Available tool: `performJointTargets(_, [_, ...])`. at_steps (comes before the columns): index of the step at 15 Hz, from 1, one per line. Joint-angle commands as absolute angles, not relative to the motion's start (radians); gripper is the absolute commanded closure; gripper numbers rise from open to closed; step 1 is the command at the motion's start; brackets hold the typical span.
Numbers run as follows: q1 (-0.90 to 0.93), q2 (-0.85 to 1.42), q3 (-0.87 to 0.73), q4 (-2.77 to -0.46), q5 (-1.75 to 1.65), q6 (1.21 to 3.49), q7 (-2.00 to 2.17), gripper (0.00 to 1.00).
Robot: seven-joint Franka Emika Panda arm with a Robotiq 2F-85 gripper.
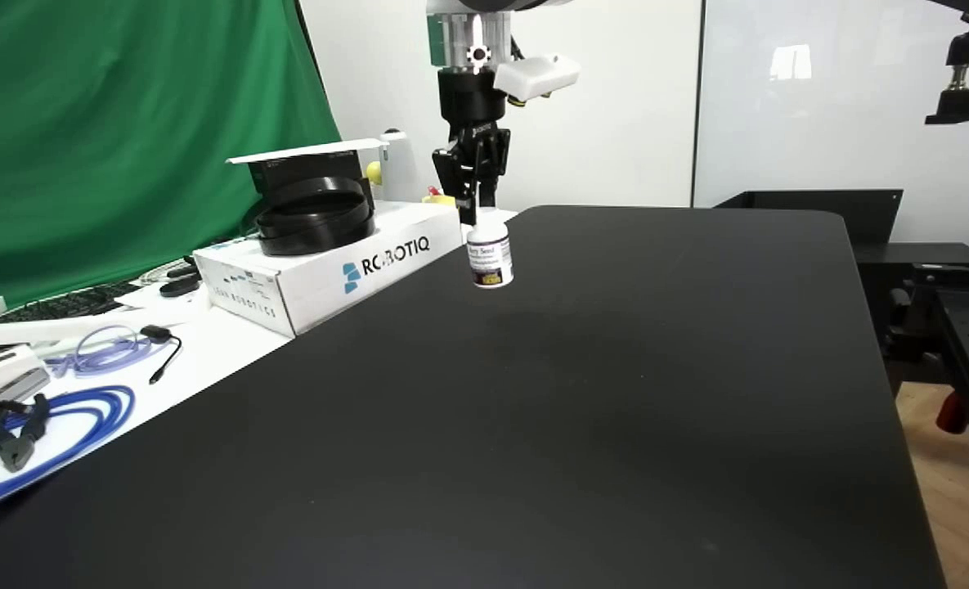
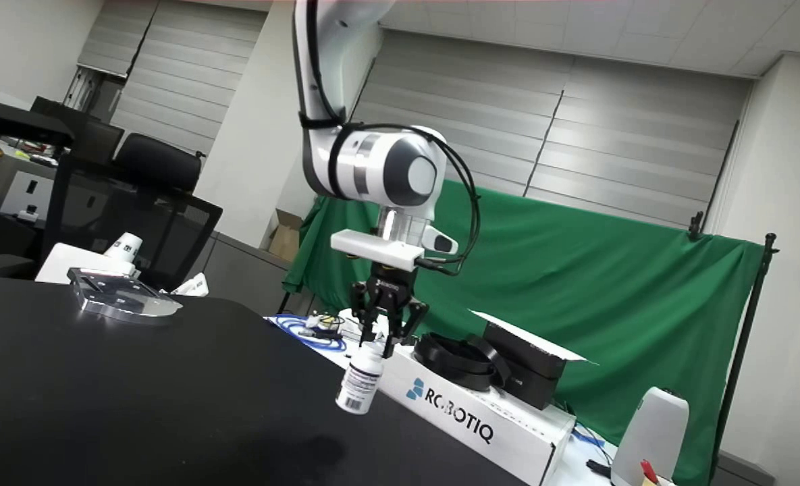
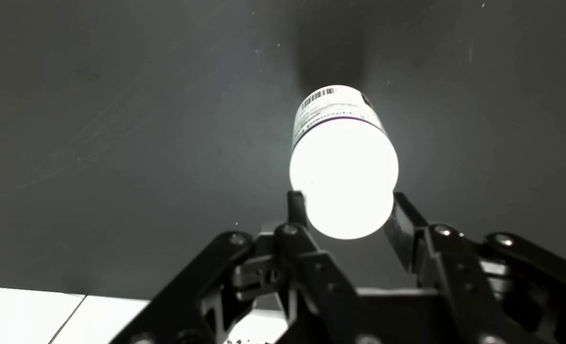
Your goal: Move the bottle backward
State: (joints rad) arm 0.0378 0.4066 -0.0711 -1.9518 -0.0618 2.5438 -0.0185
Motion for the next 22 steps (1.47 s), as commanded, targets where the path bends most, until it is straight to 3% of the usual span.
performJointTargets(1, [0.056,0.243,-0.061,-2.207,-0.098,2.63,0.024,0.8])
performJointTargets(12, [0.045,-0.082,-0.022,-2.721,-0.134,2.773,0.082,0.8])
performJointTargets(22, [0.006,-0.058,0.014,-2.778,-0.165,2.893,0.102,0.8])
